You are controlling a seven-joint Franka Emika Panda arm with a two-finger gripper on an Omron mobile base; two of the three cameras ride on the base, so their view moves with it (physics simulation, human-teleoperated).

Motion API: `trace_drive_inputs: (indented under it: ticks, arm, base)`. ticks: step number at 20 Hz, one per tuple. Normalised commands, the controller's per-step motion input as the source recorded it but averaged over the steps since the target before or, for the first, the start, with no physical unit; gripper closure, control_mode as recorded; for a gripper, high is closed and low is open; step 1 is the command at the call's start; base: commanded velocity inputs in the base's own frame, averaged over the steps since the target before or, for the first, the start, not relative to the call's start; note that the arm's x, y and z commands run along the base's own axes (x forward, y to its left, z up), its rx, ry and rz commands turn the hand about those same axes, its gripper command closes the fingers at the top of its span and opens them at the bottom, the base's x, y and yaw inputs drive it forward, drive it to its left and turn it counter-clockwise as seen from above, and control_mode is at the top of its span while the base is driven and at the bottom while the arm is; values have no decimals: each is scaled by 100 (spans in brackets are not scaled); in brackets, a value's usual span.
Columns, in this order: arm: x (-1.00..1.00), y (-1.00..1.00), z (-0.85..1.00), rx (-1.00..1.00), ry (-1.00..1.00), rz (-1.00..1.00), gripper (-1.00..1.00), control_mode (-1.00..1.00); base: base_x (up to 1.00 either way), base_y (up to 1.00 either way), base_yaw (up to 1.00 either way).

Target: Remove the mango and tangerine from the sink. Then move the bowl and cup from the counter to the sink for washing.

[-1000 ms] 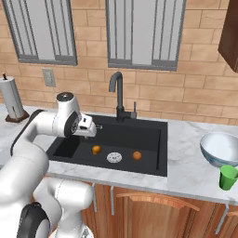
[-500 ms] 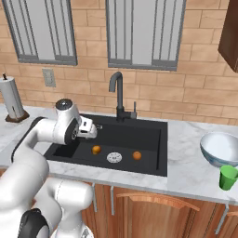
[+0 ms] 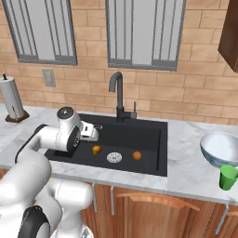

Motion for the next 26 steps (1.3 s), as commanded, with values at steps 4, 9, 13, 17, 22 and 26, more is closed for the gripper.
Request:
trace_drive_inputs:
  ticks: [4,9,13,17,22,26]
  arm:
    - [24,0,-9,0,13,0,-100,-100]
    - [26,0,-10,0,15,1,-100,-100]
    - [20,0,-8,4,9,4,-100,-100]
    - [15,2,-15,4,0,2,-100,-100]
    - [13,5,-21,1,-1,1,-100,-100]
    - [13,10,-22,0,-3,0,-100,-100]
  base:
    - [0,0,0]
    - [0,0,0]
    - [0,0,0]
    - [0,0,0]
    - [0,0,0]
    - [0,0,0]
